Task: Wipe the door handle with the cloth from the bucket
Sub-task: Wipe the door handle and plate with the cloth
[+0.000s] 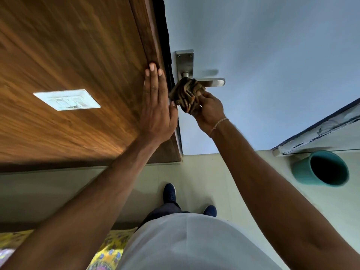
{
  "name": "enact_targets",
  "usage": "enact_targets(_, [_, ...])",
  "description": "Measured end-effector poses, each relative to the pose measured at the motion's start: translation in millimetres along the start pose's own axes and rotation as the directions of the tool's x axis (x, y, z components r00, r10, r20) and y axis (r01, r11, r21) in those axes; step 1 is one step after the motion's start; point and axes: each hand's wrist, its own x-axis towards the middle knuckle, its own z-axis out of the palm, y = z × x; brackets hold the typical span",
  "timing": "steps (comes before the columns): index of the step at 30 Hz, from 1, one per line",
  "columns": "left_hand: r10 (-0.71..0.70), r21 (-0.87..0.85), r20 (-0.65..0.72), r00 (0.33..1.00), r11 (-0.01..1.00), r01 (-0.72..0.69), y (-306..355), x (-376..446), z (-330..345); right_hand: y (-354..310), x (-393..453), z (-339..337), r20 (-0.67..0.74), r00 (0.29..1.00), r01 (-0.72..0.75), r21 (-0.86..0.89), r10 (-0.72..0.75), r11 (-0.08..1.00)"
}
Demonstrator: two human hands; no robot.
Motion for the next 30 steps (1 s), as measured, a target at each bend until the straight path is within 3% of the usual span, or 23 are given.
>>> enact_targets(4, [0.056,-0.06,0.051,0.997,0.997,-0.053,-6,-12,2,1,-6,-11,0.165,0.982,-0.134,0.245,0.094,0.96])
enact_targets(9, [0.119,-0.19,0.138,0.983,0.978,-0.092,-2,-37,15,-4,-19,-32,0.276,0.954,-0.223,0.384,0.12,0.896])
enact_targets(13, [0.134,-0.331,0.175,0.976,0.941,-0.07,8,-30,24,-8,-28,-48,0.239,0.962,-0.24,0.491,0.135,0.837])
enact_targets(19, [0.099,-0.47,0.344,0.934,0.879,0.08,28,-1,44,-22,-52,-65,0.209,0.978,-0.125,0.583,0.001,0.803])
enact_targets(21, [0.026,-0.538,0.469,0.883,0.801,0.262,43,9,45,-24,-59,-71,0.163,0.984,-0.026,0.546,-0.075,0.837])
enact_targets(24, [-0.027,-0.587,0.664,0.747,0.6,0.543,66,16,47,-23,-73,-85,0.068,0.989,0.081,0.502,-0.132,0.861])
enact_targets(30, [0.174,-0.508,0.855,0.489,0.478,0.717,119,23,65,-11,-109,-129,-0.149,0.963,0.266,0.41,-0.223,0.873])
